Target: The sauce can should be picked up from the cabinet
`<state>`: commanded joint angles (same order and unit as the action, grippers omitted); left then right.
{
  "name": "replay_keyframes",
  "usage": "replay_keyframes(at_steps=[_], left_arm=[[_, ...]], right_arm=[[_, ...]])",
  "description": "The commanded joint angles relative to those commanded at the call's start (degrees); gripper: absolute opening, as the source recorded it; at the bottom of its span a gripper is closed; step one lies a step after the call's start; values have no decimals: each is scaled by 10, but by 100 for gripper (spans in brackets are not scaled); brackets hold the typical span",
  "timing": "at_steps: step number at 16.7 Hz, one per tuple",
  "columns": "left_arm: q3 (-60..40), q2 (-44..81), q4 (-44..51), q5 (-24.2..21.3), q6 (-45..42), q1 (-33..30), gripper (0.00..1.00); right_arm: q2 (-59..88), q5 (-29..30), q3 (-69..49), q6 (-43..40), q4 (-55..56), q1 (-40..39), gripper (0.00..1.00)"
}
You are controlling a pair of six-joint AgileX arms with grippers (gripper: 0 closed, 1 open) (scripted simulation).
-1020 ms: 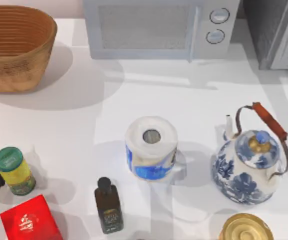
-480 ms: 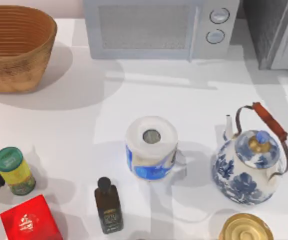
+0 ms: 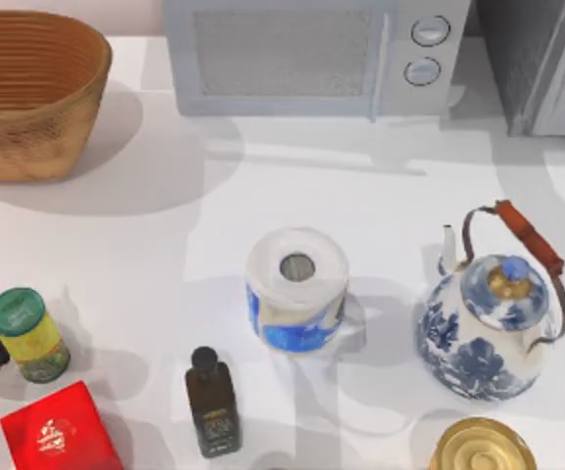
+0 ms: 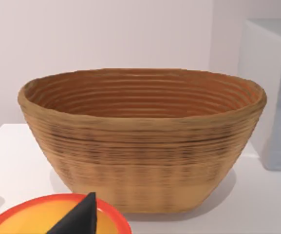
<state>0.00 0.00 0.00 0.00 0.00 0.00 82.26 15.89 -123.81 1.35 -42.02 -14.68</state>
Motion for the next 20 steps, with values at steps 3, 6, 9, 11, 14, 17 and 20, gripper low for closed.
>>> replay_keyframes(at_steps=[3, 6, 9, 11, 14, 17, 20], left_arm=[[0, 0, 0, 0, 0, 0, 100], [0, 0, 0, 0, 0, 0, 100], [0, 0, 0, 0, 0, 0, 100], [0, 0, 0, 0, 0, 0, 100], [0, 0, 0, 0, 0, 0, 100], [0, 0, 0, 0, 0, 0, 100], [0, 0, 0, 0, 0, 0, 100]], right_arm=[[0, -1, -3, 1, 1, 3, 0], [-35, -11, 32, -4, 23, 6, 0], [-120, -33, 122, -15, 71, 14, 0], [-198, -52, 212, -24, 112, 23, 0], [-331, -82, 389, -34, 182, 42, 0], [-468, -110, 598, -40, 252, 65, 0], [-592, -133, 811, -40, 315, 89, 0]])
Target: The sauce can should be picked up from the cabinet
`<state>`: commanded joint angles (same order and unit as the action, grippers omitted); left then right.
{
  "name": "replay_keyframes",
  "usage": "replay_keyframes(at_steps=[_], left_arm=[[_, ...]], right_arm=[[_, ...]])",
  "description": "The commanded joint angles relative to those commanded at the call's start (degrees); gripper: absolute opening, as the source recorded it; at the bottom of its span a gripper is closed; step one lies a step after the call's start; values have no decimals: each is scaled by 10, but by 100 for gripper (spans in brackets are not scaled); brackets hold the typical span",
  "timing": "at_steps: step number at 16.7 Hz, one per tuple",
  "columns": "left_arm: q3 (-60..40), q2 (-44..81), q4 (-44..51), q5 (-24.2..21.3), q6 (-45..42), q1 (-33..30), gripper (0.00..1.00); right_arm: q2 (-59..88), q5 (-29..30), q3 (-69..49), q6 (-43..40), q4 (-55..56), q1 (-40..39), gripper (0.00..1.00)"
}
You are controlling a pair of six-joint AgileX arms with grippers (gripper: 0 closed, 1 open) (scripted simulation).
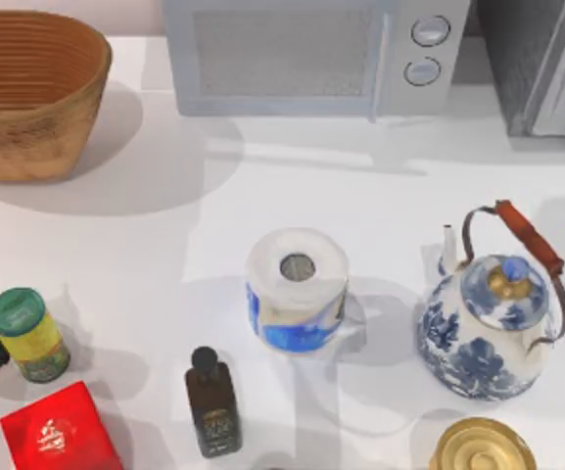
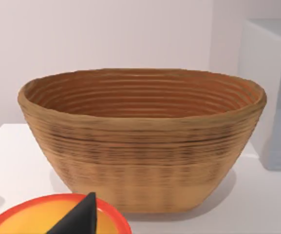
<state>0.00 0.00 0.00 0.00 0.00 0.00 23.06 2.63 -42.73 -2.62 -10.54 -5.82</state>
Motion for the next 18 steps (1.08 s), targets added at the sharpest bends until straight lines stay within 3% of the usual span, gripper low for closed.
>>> replay_keyframes(at_steps=[4, 8, 18], left_arm=[[0, 0, 0, 0, 0, 0, 100], [0, 0, 0, 0, 0, 0, 100], [0, 0, 0, 0, 0, 0, 100]], right_arm=[[-126, -18, 237, 8, 60, 29, 0], [-204, -25, 381, 20, 95, 50, 0], [-225, -28, 427, 27, 106, 56, 0]])
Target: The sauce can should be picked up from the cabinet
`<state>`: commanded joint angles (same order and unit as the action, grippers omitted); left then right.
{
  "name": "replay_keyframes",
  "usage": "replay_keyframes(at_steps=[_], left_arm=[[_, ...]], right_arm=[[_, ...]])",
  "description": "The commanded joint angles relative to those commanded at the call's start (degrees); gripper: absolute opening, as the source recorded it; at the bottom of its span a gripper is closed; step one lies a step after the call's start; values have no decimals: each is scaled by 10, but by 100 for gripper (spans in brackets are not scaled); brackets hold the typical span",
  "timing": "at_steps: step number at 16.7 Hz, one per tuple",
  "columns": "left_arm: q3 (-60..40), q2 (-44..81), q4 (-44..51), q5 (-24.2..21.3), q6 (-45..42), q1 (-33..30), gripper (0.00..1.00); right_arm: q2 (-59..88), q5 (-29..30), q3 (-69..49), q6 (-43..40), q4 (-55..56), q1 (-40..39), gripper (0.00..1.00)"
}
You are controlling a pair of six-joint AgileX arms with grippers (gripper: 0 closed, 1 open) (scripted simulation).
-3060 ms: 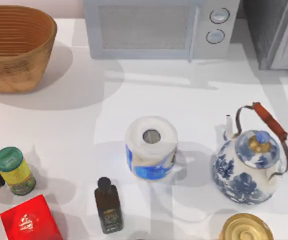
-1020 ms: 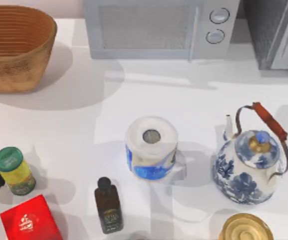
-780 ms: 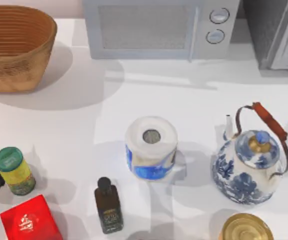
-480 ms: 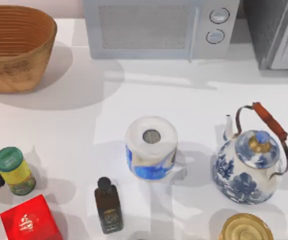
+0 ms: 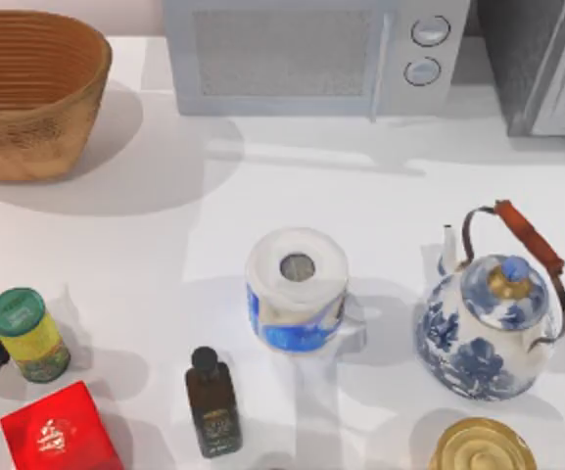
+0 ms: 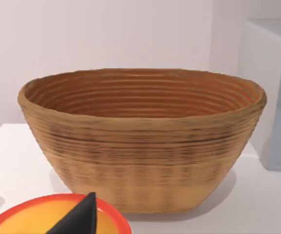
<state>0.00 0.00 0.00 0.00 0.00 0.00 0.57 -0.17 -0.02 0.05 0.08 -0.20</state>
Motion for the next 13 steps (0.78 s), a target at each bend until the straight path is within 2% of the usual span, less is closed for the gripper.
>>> replay_keyframes(at_steps=[4, 13], left_arm=[[0, 0, 0, 0, 0, 0, 100], [0, 0, 0, 0, 0, 0, 100]], right_arm=[[66, -34, -18, -1, 46, 5, 0], [313, -149, -93, 4, 224, 39, 0]])
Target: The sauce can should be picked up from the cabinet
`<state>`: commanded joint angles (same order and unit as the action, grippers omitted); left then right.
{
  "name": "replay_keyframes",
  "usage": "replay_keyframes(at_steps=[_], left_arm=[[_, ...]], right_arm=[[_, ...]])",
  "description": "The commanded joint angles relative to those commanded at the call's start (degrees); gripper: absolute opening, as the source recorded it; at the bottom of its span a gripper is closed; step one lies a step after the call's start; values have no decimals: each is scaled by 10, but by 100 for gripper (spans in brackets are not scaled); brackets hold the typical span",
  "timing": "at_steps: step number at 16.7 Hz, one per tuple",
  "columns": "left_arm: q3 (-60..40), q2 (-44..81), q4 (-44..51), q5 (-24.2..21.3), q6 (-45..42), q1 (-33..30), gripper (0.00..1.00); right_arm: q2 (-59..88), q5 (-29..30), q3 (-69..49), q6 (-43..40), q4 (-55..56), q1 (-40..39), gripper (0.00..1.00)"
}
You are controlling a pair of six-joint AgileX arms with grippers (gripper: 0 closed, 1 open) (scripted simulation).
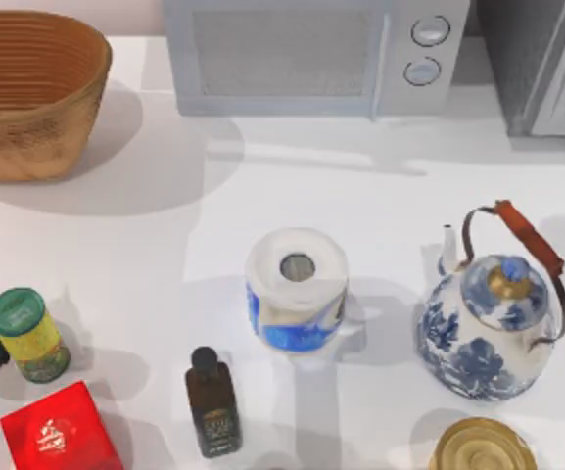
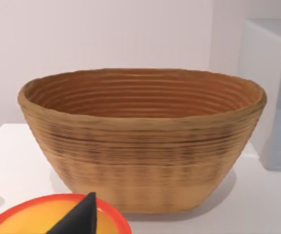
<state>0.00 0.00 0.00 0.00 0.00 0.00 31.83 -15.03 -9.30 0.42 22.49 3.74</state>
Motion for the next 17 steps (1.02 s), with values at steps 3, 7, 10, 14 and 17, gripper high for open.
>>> replay_keyframes(at_steps=[3, 7, 10, 14, 17], left_arm=[[0, 0, 0, 0, 0, 0, 100], [0, 0, 0, 0, 0, 0, 100], [0, 0, 0, 0, 0, 0, 100], [0, 0, 0, 0, 0, 0, 100], [0, 0, 0, 0, 0, 0, 100]], right_arm=[[78, -39, -28, 1, 62, 10, 0], [189, -93, -59, 2, 139, 22, 0], [272, -132, -82, 3, 196, 32, 0], [381, -183, -114, 5, 275, 46, 0], [463, -221, -138, 6, 333, 58, 0]])
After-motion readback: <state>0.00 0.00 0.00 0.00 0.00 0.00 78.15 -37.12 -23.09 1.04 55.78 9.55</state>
